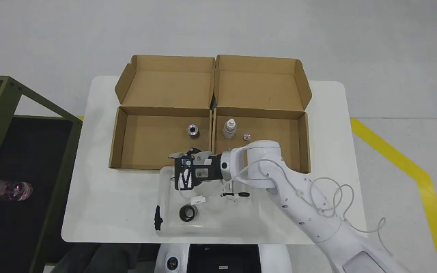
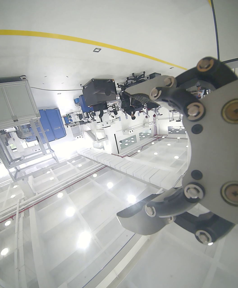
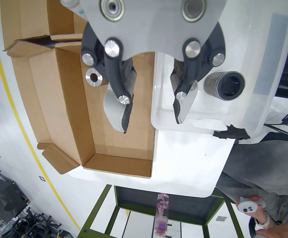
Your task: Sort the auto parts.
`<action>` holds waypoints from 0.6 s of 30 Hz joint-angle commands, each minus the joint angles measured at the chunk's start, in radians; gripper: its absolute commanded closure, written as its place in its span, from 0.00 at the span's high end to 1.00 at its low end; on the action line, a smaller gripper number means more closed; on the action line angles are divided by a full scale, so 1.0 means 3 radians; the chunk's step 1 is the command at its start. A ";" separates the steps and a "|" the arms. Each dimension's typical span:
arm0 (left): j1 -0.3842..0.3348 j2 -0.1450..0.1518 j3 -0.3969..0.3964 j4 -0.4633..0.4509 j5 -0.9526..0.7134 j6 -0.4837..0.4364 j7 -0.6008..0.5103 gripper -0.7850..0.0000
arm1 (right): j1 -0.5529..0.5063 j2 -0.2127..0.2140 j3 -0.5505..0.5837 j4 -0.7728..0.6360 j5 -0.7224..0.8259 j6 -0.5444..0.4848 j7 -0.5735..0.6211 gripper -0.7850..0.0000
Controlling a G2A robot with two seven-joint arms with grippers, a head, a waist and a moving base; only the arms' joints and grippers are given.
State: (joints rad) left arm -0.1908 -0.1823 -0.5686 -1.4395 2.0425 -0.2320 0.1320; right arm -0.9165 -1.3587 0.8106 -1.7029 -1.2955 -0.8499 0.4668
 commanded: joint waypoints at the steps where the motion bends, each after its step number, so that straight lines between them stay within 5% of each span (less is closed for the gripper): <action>1: 0.0000 0.0000 0.0000 0.0000 0.0000 0.0000 0.0000 1.00 | -0.0131 0.0034 0.0045 -0.0122 -0.0031 -0.0039 0.0024 0.45; 18: 0.0000 0.0000 0.0000 0.0000 0.0000 0.0000 0.0000 1.00 | -0.0773 0.0215 0.0121 -0.0453 -0.0355 -0.0269 -0.0017 0.47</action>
State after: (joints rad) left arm -0.1908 -0.1823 -0.5686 -1.4395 2.0425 -0.2320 0.1320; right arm -1.1434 -1.2960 0.8487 -1.8466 -1.3936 -0.9303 0.4645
